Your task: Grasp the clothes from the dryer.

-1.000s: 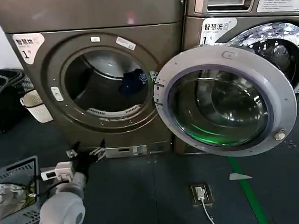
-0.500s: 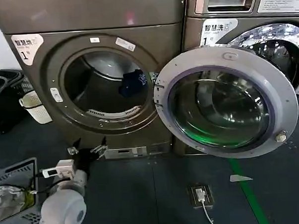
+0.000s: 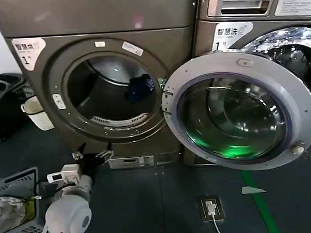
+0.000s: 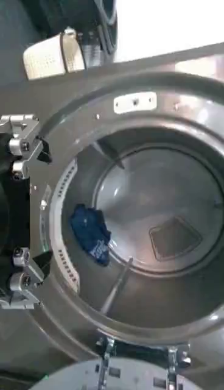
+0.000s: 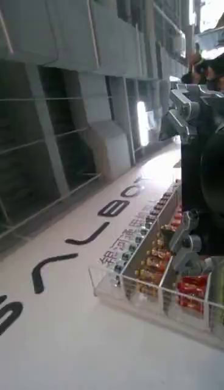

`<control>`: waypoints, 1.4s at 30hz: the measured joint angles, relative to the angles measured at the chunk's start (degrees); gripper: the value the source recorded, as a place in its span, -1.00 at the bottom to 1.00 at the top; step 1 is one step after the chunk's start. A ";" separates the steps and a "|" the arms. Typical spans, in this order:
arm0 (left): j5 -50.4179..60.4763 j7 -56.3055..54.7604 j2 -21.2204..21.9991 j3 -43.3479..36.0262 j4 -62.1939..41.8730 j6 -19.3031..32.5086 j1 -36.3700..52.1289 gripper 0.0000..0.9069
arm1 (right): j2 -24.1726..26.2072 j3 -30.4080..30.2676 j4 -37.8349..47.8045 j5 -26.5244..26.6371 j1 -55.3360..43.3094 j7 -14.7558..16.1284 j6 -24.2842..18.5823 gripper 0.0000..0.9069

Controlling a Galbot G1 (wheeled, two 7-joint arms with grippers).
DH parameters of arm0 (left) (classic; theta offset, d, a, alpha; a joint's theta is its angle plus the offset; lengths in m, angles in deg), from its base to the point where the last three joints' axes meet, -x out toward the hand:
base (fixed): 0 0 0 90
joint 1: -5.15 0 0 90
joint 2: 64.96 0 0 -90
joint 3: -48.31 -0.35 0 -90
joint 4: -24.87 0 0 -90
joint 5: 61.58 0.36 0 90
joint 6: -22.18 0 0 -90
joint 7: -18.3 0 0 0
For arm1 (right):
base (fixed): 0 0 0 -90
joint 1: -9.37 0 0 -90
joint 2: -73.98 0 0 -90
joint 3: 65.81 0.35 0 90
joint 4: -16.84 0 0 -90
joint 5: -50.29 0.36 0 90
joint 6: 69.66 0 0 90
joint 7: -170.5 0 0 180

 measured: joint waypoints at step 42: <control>0.48 0.38 0.19 -1.06 -0.94 0.27 1.21 1.00 | -0.59 0.95 -0.20 0.98 0.43 0.66 -0.33 1.00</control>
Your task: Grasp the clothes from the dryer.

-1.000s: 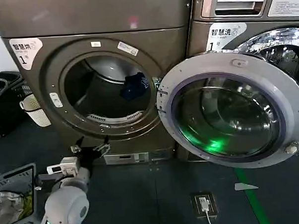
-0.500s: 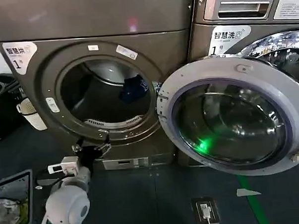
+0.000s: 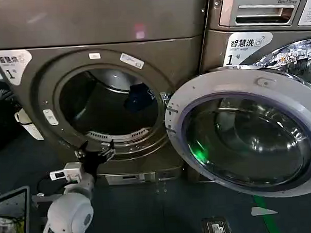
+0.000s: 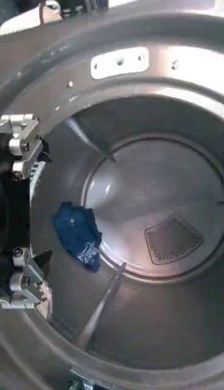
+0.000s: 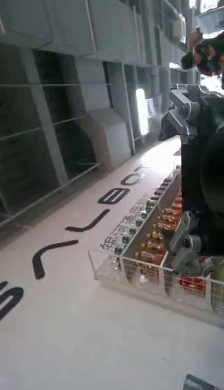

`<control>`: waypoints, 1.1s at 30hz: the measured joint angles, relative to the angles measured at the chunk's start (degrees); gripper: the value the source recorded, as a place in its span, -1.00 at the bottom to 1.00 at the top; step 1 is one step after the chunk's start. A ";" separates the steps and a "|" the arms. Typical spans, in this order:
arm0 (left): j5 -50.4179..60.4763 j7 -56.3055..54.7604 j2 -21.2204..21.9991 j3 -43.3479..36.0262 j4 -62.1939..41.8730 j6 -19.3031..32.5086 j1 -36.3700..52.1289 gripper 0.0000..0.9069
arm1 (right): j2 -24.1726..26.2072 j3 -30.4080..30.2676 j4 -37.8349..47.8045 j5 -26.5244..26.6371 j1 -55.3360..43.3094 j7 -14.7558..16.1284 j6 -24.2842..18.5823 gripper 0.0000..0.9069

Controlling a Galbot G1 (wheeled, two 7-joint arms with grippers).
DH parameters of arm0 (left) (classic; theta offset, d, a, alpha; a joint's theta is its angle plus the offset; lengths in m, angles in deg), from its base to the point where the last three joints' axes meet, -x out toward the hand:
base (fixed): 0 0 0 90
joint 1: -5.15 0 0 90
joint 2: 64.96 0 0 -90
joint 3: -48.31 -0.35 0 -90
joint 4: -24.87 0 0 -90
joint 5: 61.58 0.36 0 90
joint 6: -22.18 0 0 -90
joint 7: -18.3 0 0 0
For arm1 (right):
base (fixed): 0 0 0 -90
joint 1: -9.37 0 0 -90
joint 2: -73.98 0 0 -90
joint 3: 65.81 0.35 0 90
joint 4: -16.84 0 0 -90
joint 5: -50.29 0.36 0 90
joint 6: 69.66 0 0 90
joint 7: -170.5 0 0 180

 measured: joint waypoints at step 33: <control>-0.01 0.11 0.15 -0.44 -0.33 -0.09 0.50 1.00 | 0.42 0.78 0.26 0.22 0.44 0.06 -0.21 1.00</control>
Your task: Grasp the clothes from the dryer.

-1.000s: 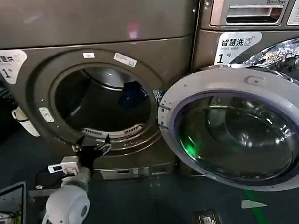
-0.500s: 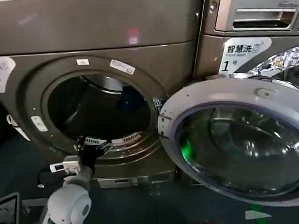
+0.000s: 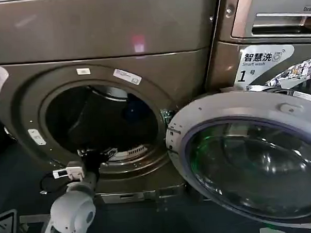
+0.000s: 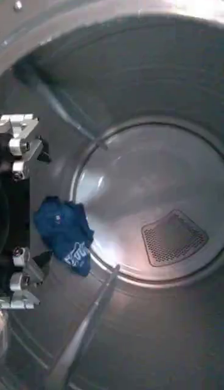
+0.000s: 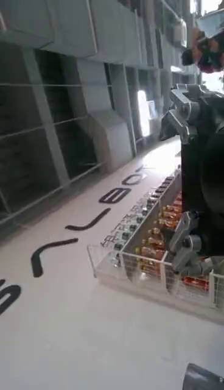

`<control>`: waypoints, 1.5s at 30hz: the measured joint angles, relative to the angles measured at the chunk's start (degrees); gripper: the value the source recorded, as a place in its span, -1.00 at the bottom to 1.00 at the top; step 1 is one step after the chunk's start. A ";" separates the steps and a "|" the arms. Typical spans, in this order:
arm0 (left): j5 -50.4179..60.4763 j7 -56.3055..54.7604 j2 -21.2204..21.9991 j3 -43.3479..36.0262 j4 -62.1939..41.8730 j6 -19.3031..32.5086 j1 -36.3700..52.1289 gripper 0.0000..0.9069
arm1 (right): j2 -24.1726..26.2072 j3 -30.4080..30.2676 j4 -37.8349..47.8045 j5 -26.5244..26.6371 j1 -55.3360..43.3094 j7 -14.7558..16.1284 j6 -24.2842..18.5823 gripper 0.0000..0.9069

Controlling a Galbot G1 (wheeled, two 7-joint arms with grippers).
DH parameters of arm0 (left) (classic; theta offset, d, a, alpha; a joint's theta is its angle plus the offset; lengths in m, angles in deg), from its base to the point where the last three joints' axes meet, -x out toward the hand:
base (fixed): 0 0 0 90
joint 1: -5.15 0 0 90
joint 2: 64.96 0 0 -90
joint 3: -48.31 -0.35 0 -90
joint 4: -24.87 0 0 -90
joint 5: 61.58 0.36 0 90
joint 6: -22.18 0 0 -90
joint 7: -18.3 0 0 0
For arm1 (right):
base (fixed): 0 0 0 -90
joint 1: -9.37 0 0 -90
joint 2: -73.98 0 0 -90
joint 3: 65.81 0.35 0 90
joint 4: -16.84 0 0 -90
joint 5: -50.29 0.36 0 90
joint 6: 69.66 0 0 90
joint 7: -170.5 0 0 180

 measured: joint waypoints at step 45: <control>0.05 0.12 0.49 -0.19 -0.36 -0.05 0.53 1.00 | -0.34 3.37 0.71 -1.35 1.46 -0.55 0.03 1.00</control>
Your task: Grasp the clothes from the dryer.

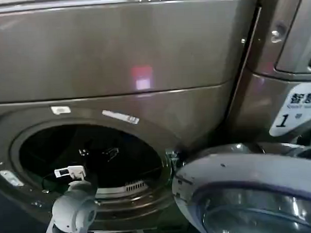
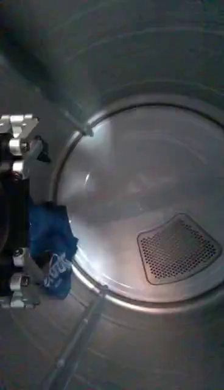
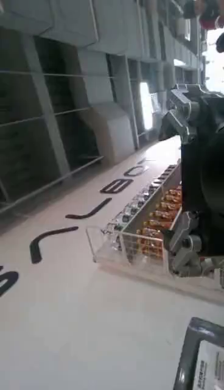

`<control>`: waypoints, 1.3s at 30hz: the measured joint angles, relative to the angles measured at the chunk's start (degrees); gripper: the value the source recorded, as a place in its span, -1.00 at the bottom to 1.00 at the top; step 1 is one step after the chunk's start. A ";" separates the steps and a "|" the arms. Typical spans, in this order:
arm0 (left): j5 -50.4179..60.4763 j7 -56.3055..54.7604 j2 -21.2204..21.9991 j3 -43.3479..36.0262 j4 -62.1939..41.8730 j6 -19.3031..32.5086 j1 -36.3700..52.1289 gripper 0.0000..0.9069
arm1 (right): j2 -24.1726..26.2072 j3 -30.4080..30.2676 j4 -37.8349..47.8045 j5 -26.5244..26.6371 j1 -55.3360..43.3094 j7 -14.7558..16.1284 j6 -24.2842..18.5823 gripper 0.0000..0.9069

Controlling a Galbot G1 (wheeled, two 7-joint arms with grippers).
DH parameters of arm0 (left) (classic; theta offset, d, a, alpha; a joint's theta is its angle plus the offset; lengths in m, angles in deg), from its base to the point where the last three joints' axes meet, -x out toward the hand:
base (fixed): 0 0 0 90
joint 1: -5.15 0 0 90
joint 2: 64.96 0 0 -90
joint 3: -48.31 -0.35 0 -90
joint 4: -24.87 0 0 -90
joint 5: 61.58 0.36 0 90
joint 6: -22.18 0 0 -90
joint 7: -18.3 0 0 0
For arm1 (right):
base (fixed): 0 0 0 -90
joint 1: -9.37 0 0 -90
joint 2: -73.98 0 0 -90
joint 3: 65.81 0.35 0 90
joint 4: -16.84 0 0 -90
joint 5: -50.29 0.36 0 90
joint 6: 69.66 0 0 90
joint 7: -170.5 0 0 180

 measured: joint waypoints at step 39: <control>1.50 -0.13 4.68 -5.85 -17.70 3.03 17.62 1.00 | -0.94 3.99 0.05 -0.37 2.13 0.08 0.46 1.00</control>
